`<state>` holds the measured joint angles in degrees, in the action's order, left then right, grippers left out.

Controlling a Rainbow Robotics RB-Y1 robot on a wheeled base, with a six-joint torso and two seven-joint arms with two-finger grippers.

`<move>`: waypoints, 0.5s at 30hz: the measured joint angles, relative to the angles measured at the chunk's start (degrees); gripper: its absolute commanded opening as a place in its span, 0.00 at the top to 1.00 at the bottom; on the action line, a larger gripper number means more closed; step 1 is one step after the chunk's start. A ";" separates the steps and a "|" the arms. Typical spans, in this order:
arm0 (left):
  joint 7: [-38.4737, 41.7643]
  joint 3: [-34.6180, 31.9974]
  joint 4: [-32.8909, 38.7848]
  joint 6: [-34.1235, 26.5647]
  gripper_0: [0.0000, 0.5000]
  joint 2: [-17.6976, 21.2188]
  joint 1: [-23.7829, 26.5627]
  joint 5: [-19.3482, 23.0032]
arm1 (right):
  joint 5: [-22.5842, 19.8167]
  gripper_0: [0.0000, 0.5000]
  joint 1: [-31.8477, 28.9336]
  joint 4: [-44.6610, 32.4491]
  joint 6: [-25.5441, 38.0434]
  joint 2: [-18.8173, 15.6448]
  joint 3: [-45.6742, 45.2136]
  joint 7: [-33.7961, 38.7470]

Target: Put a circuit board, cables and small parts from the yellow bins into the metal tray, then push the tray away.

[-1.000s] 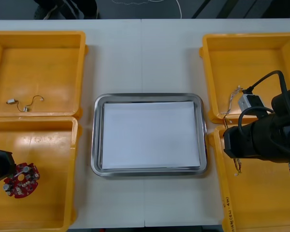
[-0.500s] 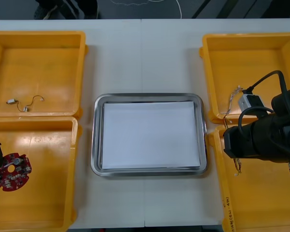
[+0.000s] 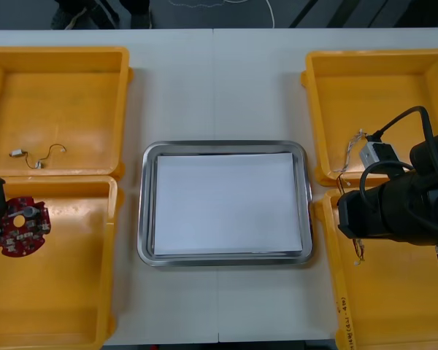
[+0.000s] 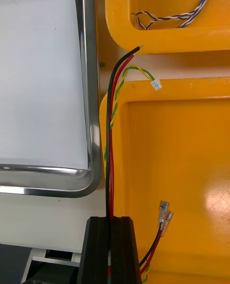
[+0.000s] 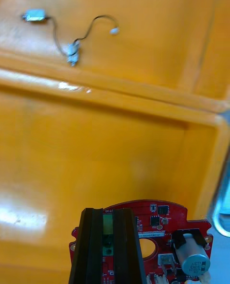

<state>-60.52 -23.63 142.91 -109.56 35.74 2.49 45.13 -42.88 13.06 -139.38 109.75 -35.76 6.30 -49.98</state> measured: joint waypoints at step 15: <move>10.67 13.37 -0.10 -0.07 1.00 0.02 10.55 0.49 | 0.00 1.00 0.00 0.01 0.00 0.00 0.00 0.00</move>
<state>-49.85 -10.26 142.81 -109.63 35.76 13.04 45.63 -42.88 13.07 -139.36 109.75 -35.76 6.30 -49.98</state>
